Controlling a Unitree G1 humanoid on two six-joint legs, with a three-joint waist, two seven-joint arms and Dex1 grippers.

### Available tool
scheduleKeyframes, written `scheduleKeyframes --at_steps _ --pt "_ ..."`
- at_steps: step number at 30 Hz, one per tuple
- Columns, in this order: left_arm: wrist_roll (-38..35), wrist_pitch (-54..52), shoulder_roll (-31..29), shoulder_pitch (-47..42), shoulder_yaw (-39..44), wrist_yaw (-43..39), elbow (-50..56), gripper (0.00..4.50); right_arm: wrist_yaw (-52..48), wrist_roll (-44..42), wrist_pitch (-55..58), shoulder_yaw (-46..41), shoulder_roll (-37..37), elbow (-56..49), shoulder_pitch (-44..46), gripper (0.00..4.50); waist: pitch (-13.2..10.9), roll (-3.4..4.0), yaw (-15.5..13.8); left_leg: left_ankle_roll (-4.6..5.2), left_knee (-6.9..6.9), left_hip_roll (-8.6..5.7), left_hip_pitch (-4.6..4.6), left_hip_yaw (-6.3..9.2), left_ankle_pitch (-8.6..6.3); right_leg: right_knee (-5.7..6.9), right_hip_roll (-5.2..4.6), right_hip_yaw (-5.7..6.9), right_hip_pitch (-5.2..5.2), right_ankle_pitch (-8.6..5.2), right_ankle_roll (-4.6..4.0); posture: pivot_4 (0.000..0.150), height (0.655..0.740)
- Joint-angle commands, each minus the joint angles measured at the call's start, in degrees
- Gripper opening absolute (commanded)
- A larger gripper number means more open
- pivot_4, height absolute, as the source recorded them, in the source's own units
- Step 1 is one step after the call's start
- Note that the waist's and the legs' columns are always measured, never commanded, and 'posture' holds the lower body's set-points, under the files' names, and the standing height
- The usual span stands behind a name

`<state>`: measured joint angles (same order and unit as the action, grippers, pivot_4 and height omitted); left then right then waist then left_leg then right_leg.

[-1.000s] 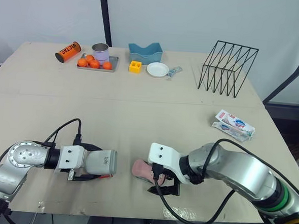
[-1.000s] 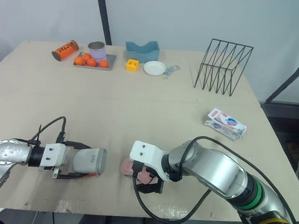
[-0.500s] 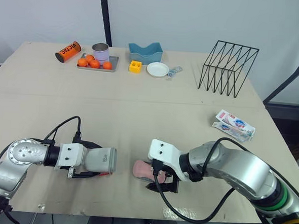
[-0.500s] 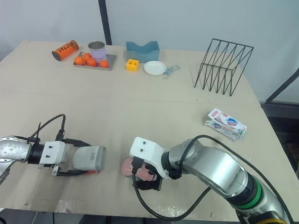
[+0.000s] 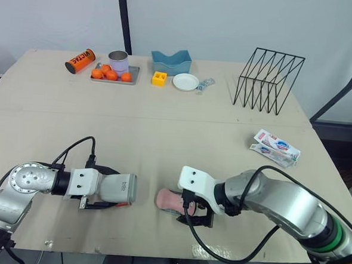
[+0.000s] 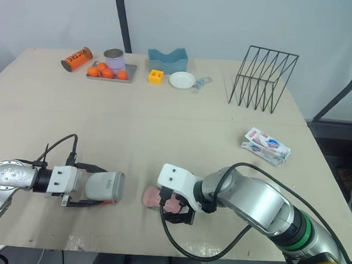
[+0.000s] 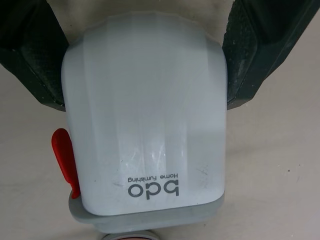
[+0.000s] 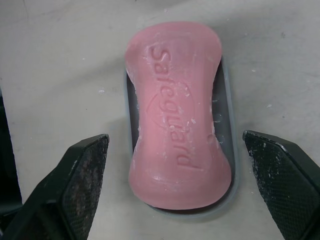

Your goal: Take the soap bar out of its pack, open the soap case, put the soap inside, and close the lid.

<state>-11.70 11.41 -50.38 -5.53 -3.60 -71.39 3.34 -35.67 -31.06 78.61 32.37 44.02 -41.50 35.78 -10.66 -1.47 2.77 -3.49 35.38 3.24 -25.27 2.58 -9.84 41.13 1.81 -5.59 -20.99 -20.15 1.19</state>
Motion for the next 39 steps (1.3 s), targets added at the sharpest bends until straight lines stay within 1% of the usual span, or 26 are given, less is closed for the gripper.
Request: scheduleKeyframes --at_steps 1,13,15,17,18,25,29,34,39 --pt "-0.37 1.14 -0.07 -0.33 0.62 0.06 0.6 3.54 0.95 2.41 -2.05 2.05 0.89 -0.75 -0.39 4.44 0.0 0.0 0.01 0.0 0.0 0.0 0.0 0.0 0.0 0.0 0.0 0.0 0.0 0.0 0.0 0.15 0.74" --pt "-0.03 1.75 0.24 -0.9 0.34 0.0 -0.25 3.54 1.42 5.44 -2.4 5.18 0.93 0.18 -0.95 4.44 0.04 -0.06 0.04 -0.01 0.01 0.19 0.11 -0.05 0.0 0.0 0.01 0.01 0.04 -0.09 0.17 0.15 0.74" --pt "-0.02 1.85 0.28 -0.96 0.31 0.0 -0.37 3.54 1.14 5.57 -2.45 5.35 1.15 0.14 -1.0 3.92 0.04 -0.06 0.03 -0.01 0.01 0.2 0.11 -0.05 0.0 0.0 0.02 0.01 0.04 -0.09 0.16 0.15 0.74" --pt "0.03 1.93 0.28 -1.0 0.29 0.02 -0.44 3.54 0.93 5.71 -2.18 5.34 1.19 0.17 -1.03 3.26 0.04 -0.06 0.01 -0.01 0.01 0.19 0.11 -0.05 0.0 0.0 0.02 0.01 0.04 -0.09 0.16 0.15 0.74" --pt "0.07 1.97 0.28 -1.02 0.29 0.05 -0.46 3.54 0.81 5.82 -2.06 5.32 1.2 0.19 -1.04 2.76 0.06 -0.1 0.0 -0.01 0.01 0.17 0.1 -0.04 0.0 0.0 0.02 0.01 0.04 -0.09 0.16 0.15 0.74" --pt "0.35 2.32 0.63 -1.83 -0.03 0.12 -1.23 3.54 0.37 6.32 -2.0 5.6 1.31 0.68 -0.8 2.76 0.08 -0.13 0.01 -0.01 0.01 0.17 0.11 -0.03 0.0 0.0 0.02 0.01 0.06 -0.09 0.16 0.15 0.74" --pt "0.28 2.53 1.04 -3.05 -0.56 -0.09 -1.94 3.54 -1.14 5.55 -2.01 4.25 1.7 0.43 -0.06 2.76 0.08 -0.12 -0.01 -0.01 0.01 0.16 0.1 -0.02 0.0 0.0 0.02 0.02 0.06 -0.09 0.16 0.15 0.74" --pt "-0.51 2.2 2.19 -5.07 -1.43 -1.21 -1.97 3.54 -3.87 4.46 -1.97 1.79 2.39 1.03 2.66 2.76 0.07 -0.11 -0.01 -0.01 0.01 0.07 0.05 -0.01 0.0 0.0 0.04 0.02 0.05 -0.07 0.12 0.15 0.74" --pt "0.35 2.68 3.46 -7.58 -2.98 -1.95 -2.66 3.54 -5.43 5.14 -3.35 1.65 1.99 3.69 5.63 2.76 0.05 -0.09 -0.01 0.0 0.01 0.03 0.03 0.0 0.0 0.0 0.03 0.01 0.03 -0.04 0.07 0.15 0.74"
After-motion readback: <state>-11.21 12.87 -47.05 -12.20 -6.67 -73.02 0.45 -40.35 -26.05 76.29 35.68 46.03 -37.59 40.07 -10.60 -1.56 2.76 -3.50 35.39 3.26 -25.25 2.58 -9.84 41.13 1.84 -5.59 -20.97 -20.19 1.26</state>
